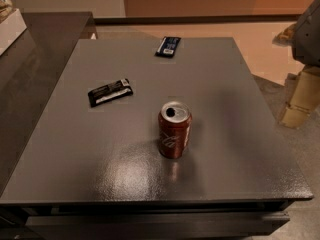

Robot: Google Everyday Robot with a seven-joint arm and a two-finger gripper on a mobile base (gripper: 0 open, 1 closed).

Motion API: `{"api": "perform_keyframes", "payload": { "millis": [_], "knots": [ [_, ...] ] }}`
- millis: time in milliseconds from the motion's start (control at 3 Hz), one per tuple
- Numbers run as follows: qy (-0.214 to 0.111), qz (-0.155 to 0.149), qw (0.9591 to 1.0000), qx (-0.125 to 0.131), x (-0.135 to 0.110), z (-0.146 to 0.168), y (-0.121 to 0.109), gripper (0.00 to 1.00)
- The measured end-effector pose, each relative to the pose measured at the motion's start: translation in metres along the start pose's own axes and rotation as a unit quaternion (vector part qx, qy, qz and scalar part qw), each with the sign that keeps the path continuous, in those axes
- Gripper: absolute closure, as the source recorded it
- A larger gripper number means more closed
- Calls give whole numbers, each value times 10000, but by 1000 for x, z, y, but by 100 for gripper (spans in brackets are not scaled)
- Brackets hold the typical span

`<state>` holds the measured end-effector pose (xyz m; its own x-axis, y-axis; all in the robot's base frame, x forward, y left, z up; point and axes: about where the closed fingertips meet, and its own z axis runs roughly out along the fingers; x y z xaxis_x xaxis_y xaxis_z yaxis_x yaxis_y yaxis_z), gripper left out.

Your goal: Pick coke can

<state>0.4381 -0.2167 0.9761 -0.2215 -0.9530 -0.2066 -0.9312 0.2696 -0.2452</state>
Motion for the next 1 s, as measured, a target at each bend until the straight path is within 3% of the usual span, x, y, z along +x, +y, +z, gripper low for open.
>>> {"api": "perform_keyframes", "payload": {
  "millis": [667, 1000],
  "knots": [
    [-94, 8, 10000, -2, -4, 1, 0, 0],
    [-419, -30, 9990, -123, -24, 15, 1, 0]
  ]
}}
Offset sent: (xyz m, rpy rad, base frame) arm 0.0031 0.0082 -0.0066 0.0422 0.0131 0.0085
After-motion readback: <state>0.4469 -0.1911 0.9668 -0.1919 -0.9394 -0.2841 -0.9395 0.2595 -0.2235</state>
